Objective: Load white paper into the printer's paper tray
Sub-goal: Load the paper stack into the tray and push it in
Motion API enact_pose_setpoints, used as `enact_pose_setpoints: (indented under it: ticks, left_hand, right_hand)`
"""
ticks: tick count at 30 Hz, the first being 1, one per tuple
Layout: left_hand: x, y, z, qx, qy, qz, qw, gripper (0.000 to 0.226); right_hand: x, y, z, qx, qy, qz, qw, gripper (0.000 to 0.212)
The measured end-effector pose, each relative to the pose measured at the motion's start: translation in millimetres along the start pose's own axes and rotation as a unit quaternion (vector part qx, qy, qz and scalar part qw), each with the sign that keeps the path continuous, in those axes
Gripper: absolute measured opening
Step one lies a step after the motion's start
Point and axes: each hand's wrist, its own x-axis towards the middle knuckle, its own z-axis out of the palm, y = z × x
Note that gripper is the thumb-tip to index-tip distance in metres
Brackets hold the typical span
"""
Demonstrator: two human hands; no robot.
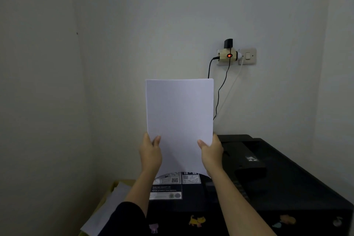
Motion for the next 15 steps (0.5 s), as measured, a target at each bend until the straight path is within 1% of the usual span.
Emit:
enact_pose_setpoints:
  ticks: [2,5,7,9,12,15]
  left_hand:
    - [-1.4,-3.8,-1.1,0.014,-0.004,0.006,1.000,0.011]
    - [-4.0,-9.8,-3.4,0.034,-0.019,0.015,0.999,0.031]
    - [-7.6,-14.2,-4.3,0.038,-0.021,0.007,0.999,0.036]
    - [-11.0,-16.8,-4.1,0.049,-0.017,-0.003,0.999,0.035]
    - [-11.8,-15.1,-2.7,0.058,-0.007,-0.012,0.998,0.017]
    - [-10.8,-8.9,0.3,0.084,0.011,-0.023,0.996,0.017]
  right_hand:
    - [-1.1,1.6,-0.6,-0.008,-0.007,0.003,1.000,0.053]
    - [-2.3,1.4,-3.8,-0.022,-0.018,0.012,1.000,0.051]
    - [-3.2,1.0,-5.3,-0.028,-0.020,0.012,0.999,0.047]
    - [-4.5,0.2,-5.5,-0.033,-0.020,0.014,0.999,0.047]
    - [-5.5,-0.7,-3.3,-0.039,-0.019,0.014,0.999,0.050]
    - [-5.6,-5.0,-3.0,-0.038,-0.012,0.017,0.999,0.051]
